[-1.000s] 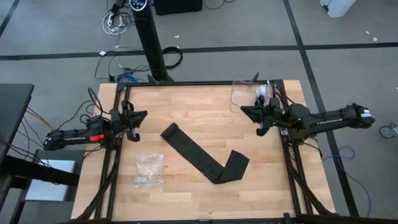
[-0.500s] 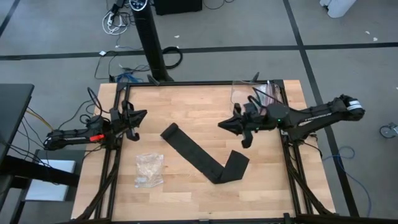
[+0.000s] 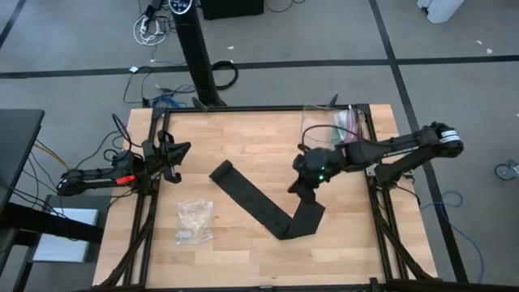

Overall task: Roll bandage
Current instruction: Roll the black bandage

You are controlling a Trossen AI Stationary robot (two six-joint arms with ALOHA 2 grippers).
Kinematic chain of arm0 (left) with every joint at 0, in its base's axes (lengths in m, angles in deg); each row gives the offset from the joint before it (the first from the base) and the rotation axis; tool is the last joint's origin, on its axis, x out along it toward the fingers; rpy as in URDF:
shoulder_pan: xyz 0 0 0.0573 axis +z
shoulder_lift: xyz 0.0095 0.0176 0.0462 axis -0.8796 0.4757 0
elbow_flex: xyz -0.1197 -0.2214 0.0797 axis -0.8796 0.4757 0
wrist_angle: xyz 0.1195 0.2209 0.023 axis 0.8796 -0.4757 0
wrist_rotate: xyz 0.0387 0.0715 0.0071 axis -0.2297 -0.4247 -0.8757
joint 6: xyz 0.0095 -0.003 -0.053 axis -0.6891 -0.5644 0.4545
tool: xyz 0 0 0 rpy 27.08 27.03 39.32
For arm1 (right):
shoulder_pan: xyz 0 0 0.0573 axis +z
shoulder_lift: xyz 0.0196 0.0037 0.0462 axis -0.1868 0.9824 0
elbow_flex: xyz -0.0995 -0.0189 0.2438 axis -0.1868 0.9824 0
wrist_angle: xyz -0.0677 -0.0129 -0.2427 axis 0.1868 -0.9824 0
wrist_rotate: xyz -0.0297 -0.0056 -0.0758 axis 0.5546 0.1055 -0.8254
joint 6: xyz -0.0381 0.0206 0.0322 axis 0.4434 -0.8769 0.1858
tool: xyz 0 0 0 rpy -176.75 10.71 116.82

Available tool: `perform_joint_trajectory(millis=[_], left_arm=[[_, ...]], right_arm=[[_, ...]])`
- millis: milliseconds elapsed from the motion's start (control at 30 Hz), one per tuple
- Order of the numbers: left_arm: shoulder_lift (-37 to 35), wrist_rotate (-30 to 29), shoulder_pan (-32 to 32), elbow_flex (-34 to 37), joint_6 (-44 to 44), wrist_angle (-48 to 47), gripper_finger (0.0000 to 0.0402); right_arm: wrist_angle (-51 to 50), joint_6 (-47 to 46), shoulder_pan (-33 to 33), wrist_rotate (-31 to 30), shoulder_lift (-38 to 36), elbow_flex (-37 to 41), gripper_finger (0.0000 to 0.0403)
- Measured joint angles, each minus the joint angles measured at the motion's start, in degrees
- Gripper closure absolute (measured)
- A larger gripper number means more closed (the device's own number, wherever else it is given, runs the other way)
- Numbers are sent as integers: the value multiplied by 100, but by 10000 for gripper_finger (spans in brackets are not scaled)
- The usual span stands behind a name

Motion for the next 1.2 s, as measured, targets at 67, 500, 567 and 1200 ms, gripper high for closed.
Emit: perform_joint_trajectory(millis=[67,500,567,1200], left_arm=[[0,0,-1,1,2,-1,364],[0,0,1,-1,5,192,364],[2,0,-1,1,4,265,364],[2,-66,-1,-1,7,373,365]], right_arm=[[-276,29,105,-13,123,0,385],[-1442,-204,516,-502,1069,0,397],[-1514,-320,516,-331,1206,0,394],[-2222,146,174,-826,1923,12,285]])
